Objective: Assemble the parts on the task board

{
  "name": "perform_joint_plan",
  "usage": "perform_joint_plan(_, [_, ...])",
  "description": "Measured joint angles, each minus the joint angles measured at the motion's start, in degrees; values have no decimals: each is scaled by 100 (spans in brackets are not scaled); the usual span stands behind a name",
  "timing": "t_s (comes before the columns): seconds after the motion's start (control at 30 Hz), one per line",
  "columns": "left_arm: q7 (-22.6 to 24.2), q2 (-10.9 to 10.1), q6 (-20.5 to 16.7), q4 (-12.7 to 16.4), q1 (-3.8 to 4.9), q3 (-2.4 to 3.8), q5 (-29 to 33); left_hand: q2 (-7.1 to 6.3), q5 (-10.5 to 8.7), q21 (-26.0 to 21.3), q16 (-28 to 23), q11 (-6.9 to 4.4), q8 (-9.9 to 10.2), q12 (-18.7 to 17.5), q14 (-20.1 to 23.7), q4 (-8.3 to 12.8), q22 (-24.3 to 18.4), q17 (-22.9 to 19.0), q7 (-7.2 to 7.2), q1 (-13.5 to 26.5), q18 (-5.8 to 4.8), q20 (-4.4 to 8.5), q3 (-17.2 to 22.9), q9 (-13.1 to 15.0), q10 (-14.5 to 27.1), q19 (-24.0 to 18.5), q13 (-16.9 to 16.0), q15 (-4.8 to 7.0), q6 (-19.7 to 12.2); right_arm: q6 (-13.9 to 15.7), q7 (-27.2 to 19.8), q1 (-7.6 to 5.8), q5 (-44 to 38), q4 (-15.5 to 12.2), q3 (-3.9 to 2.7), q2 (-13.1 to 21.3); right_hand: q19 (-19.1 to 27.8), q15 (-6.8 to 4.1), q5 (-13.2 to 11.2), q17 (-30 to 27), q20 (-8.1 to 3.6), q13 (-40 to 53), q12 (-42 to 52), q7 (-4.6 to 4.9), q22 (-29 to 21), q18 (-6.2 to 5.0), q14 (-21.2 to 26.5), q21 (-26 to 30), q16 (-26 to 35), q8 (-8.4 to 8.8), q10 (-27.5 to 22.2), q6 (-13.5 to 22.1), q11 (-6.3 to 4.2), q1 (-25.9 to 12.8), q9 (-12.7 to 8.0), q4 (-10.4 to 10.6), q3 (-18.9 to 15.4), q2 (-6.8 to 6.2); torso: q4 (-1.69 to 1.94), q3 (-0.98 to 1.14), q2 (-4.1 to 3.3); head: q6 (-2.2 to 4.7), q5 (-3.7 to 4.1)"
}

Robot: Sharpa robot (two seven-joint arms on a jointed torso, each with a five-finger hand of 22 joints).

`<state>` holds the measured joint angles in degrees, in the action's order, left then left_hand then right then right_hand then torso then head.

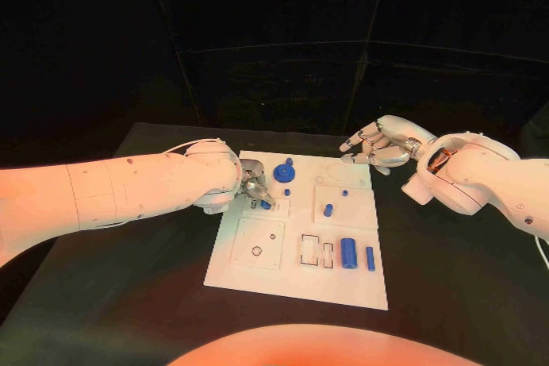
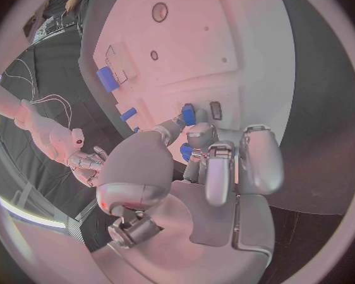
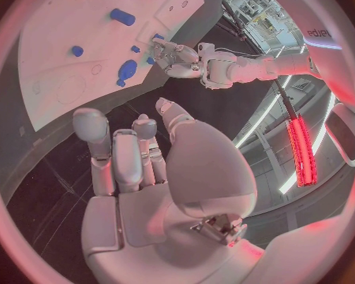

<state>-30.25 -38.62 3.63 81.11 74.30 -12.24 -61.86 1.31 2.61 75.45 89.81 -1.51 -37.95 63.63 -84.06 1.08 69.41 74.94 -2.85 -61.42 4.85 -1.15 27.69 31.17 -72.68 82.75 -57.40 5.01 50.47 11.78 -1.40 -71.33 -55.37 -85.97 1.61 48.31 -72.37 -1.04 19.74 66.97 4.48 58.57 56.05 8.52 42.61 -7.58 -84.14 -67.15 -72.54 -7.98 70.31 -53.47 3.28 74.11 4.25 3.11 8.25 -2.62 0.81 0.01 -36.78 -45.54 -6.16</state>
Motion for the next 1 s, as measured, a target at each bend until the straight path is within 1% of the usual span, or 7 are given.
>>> perform_joint_plan(0.3, [19, 1, 57, -17, 0, 4, 1, 0, 8, 0, 0, 1, -5, 0, 0, -23, 0, 0, 0, 0, 0, 0, 23, 22, 1, 0, -7, 0, 0, -20, -1, 0, 11, 1, 0, -2, 0, 0, 0, -7, 0, -7, 0, 0, -4, 0, 0, 0, 0, 0, 0, 0, 0, 0, 0, 0, 0, 0, 3, -1, -2, -1, -1])
perform_joint_plan(0.43, [21, 32, 68, -51, 1, 4, 2, -21, 8, 0, 0, -7, -95, 50, 0, -53, 5, -1, 43, 94, 0, 0, 55, 74, -47, 0, -32, 0, 44, -24, -1, 0, 13, 1, 0, -3, 0, 0, 0, -15, 0, -14, 0, 0, -8, 0, 0, 0, 0, 0, 0, 0, 0, 0, 0, 0, 0, 0, 3, -1, -5, -8, -1])
perform_joint_plan(0.5, [19, 53, 74, -78, 1, 2, 1, -88, 8, 0, 0, -43, -134, 50, 0, 82, 14, -1, 70, 236, 0, 19, 206, 106, -85, 19, -33, 0, 95, -25, -1, 0, 14, 1, 0, 0, 0, 0, 0, -15, 0, -14, 0, 0, -8, 1, 0, 0, 0, 0, 0, 0, 0, 0, 0, 0, 0, 0, 3, 0, -7, -10, -5])
perform_joint_plan(0.6, [16, 89, 84, -127, 0, -1, 0, -187, 8, 0, 0, -42, -167, 50, 0, 178, 24, -1, 70, 337, 0, 19, 237, 140, -86, 19, -33, 0, 114, -27, -1, 0, 15, 1, 0, 4, 0, 0, 0, -15, 0, -14, 0, 0, -8, 0, 0, 0, 0, 0, 0, 0, 0, 0, 0, 0, 0, 0, 2, 2, -7, -10, -9])
perform_joint_plan(0.63, [15, 99, 88, -144, -1, -2, 0, -212, 9, 0, 0, -43, -183, 50, 0, 195, 24, -1, 71, 392, 0, 19, 211, 150, -86, 19, -33, 0, 116, -28, 0, 0, 15, 1, 0, 5, 0, 0, 0, -15, 0, -18, -15, 0, -12, 0, 0, 0, 0, 0, -1, 0, -1, 0, 0, 0, 0, 0, 1, 2, -7, -11, -10])
perform_joint_plan(0.77, [13, 153, 116, -223, -8, -7, 0, -317, 39, 0, 0, -85, -206, 50, 0, 52, 41, -1, 112, 531, 0, 29, -115, 182, -126, 30, -33, 0, 157, -30, 2, 0, 16, -3, 0, 12, 20, 0, 0, -33, 20, -55, -45, 0, -39, 1, 0, 26, 23, 0, -43, 0, -2, 0, 0, 10, 11, 0, 0, 2, -7, -20, -9])
perform_joint_plan(1.0, [6, 203, 187, -307, -16, -12, 0, -363, 23, 26, 0, -95, -230, 94, 21, -137, 87, -2, 113, 681, 1, 36, -589, 227, -135, 37, -83, 21, 196, -35, 7, 0, 17, -6, 0, 19, 20, 0, 0, -39, 20, -73, -82, 0, -53, 0, 0, 26, 26, 0, -44, 0, -3, 0, 1, 17, 17, 0, 0, 2, -7, -20, -2])
